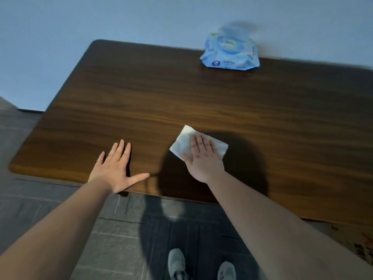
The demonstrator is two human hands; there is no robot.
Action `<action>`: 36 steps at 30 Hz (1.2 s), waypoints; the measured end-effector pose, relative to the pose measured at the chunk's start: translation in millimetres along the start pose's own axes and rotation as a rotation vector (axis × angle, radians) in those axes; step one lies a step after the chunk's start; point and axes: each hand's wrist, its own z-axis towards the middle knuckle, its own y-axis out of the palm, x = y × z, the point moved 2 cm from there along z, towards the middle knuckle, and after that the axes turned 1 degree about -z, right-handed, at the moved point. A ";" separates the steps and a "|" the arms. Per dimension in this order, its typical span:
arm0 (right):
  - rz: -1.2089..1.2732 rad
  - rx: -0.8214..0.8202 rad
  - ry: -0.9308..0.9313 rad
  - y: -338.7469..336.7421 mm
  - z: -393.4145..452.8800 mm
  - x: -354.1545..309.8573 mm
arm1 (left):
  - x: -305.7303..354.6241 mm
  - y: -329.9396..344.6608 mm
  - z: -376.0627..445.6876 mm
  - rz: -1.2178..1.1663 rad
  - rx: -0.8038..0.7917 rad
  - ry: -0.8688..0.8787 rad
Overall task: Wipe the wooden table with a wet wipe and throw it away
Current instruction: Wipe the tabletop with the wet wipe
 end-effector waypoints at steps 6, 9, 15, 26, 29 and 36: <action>-0.039 -0.023 -0.145 9.8 39.6 -97.6 | -85.0 12.5 -9.7 -0.078 0.058 -0.138; -0.061 -0.045 -0.209 13.6 54.9 -136.4 | -98.9 20.3 -8.7 -0.172 0.090 -0.122; -0.112 -0.054 -0.315 18.1 70.9 -203.7 | -107.3 24.6 -4.1 -0.253 0.153 -0.094; -0.164 -0.095 -0.522 25.8 51.6 -209.3 | -104.3 21.6 -8.4 -0.315 0.142 -0.091; -0.160 -0.101 -0.539 25.2 37.3 -183.6 | -99.1 17.6 -14.3 -0.184 0.108 -0.066; -0.176 -0.039 -0.389 25.7 -5.1 -81.0 | -44.9 4.3 -15.6 -0.055 0.137 0.013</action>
